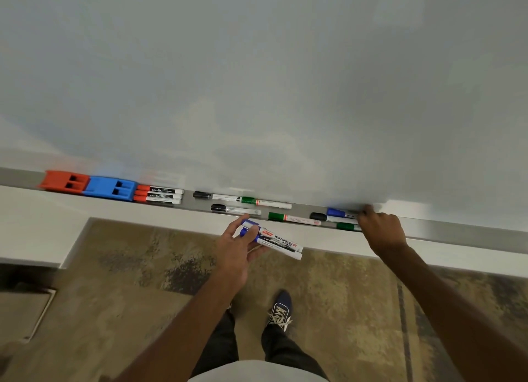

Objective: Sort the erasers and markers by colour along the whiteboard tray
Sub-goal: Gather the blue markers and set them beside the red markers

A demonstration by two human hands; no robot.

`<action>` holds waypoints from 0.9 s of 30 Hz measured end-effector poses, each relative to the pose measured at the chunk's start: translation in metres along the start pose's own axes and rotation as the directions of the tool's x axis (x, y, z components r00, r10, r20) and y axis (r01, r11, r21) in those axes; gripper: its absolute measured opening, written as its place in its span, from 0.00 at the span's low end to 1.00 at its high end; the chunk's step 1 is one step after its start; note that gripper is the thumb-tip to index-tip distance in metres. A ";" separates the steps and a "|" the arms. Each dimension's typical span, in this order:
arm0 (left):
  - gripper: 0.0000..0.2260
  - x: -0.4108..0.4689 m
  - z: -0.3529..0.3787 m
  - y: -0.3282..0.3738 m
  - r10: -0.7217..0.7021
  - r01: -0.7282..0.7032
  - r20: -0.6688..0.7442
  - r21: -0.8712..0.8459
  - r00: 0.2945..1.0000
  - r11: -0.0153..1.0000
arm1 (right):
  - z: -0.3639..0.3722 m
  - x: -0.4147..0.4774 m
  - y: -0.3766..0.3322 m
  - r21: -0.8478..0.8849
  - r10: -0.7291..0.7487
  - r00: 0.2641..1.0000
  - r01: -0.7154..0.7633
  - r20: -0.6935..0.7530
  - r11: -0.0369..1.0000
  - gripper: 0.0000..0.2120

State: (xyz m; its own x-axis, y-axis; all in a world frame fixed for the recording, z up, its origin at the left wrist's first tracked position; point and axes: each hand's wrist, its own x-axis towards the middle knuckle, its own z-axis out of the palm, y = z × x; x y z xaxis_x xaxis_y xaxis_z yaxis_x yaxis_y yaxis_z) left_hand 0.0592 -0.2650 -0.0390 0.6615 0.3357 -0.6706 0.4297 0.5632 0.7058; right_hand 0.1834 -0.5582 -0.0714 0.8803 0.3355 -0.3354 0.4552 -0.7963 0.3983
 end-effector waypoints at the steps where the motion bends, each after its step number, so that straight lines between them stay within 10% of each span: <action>1: 0.16 0.000 0.000 0.000 0.000 0.000 0.001 -0.002 1.000 1.000 | 0.000 0.000 0.000 0.001 0.008 1.000 -0.008 -0.003 1.000 0.11; 15: 0.14 0.003 -0.001 0.003 0.016 -0.016 -0.006 -0.034 1.000 0.999 | -0.027 -0.035 -0.020 0.327 0.152 0.872 0.011 -0.466 0.945 0.07; 17: 0.14 0.004 -0.003 0.005 0.007 -0.007 0.016 -0.046 1.000 0.999 | -0.041 -0.042 -0.039 0.687 0.237 0.900 0.089 -0.365 0.721 0.07; 20: 0.16 0.005 -0.009 0.010 -0.003 0.008 0.067 -0.072 0.998 0.997 | -0.059 -0.043 -0.072 0.992 0.211 0.975 0.039 -0.064 0.117 0.06; 23: 0.19 0.009 -0.016 0.017 -0.008 0.019 0.094 -0.113 0.996 0.993 | -0.069 -0.038 -0.105 0.930 0.072 0.989 -0.094 0.128 -0.356 0.04; 27: 0.15 0.018 -0.027 0.027 0.005 0.006 0.086 -0.122 0.996 0.992 | -0.080 -0.030 -0.137 0.769 -0.080 0.975 -0.213 0.207 -0.603 0.06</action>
State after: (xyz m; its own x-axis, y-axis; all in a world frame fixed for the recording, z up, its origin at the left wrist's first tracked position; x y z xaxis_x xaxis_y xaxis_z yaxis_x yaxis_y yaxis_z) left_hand 0.0657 -0.2231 -0.0377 0.7140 0.2723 -0.6450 0.3550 0.6532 0.6688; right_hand 0.1049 -0.4192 -0.0476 0.7943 0.2871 -0.5354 -0.5641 0.0214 -0.8254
